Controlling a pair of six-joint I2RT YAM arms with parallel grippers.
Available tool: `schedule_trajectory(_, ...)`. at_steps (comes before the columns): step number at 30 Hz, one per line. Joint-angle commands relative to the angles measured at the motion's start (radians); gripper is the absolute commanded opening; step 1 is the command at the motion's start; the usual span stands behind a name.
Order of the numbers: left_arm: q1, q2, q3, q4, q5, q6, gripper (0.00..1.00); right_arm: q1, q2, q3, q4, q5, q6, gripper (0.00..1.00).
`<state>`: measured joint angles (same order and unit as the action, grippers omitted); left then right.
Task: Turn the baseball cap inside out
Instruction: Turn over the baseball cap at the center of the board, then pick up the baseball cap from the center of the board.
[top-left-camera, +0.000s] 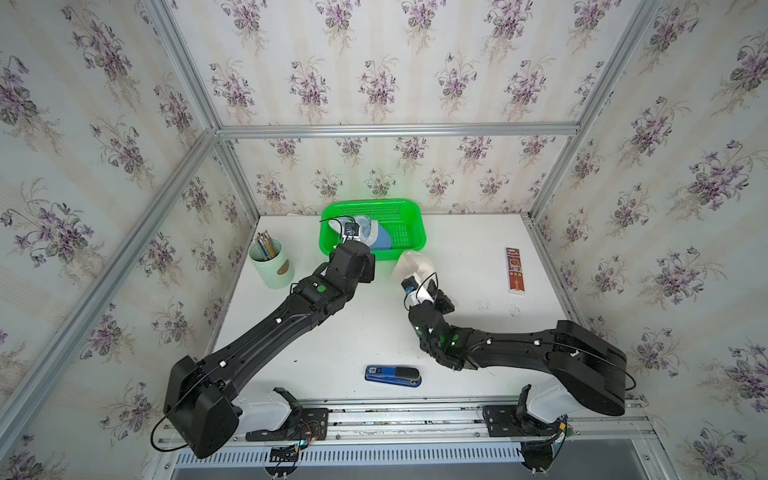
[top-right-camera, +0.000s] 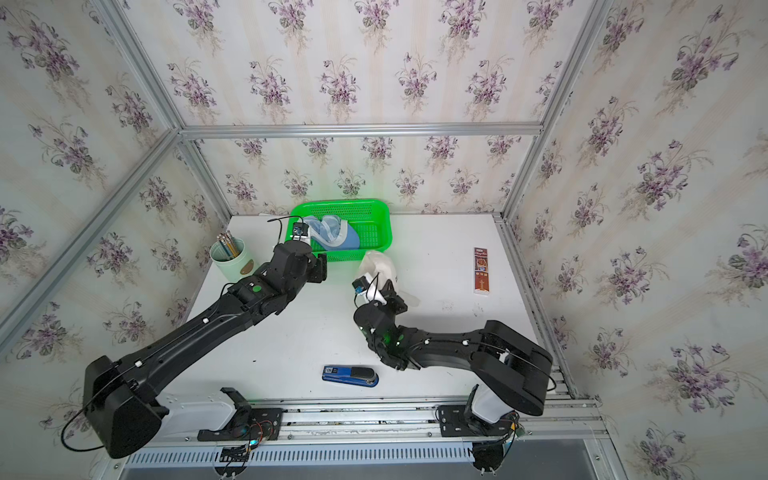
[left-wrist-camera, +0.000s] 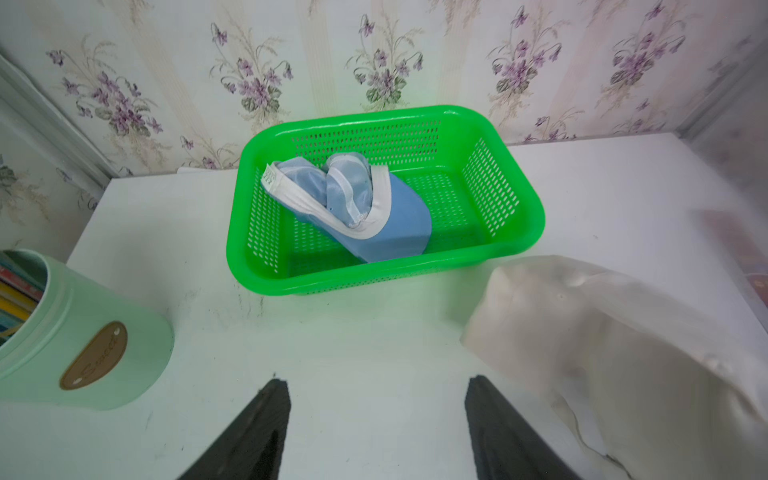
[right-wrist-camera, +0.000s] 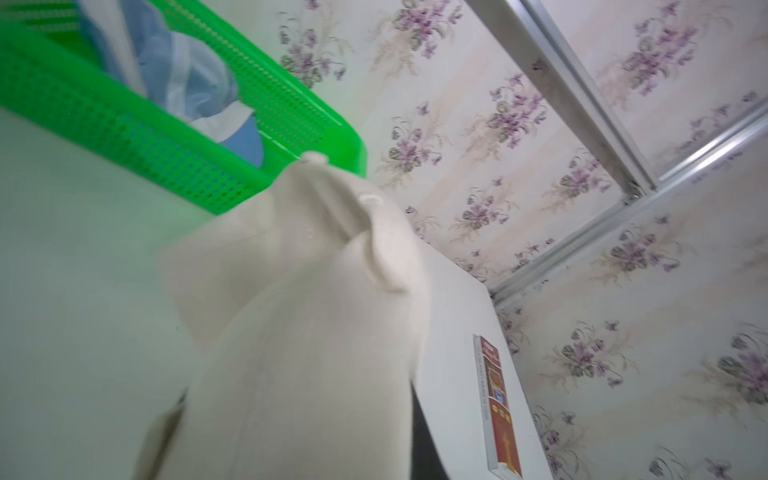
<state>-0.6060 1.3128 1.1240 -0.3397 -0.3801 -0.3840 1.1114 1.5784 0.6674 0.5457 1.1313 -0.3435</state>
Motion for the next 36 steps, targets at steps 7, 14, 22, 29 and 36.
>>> schedule_trajectory(7,0.072,0.068,0.01,-0.188,0.159,-0.168,0.71,0.057,-0.03,-0.03,-0.285,-0.133,0.291,0.52)
schedule_trajectory(14,0.08,0.163,0.096,-0.191,0.186,-0.145,0.7,0.062,-0.268,-0.054,-0.454,-0.275,0.398,0.78)
schedule_trajectory(22,0.08,0.21,0.119,-0.172,0.234,-0.136,0.7,-0.087,-0.507,-0.096,-0.554,-0.555,0.577,0.92)
schedule_trajectory(29,0.079,0.223,0.147,-0.189,0.253,-0.122,0.7,-0.529,-0.465,-0.104,-0.677,-0.908,0.914,0.9)
schedule_trajectory(36,0.078,0.218,0.16,-0.206,0.257,-0.112,0.7,-0.742,-0.433,-0.202,-0.544,-1.145,1.021,0.87)
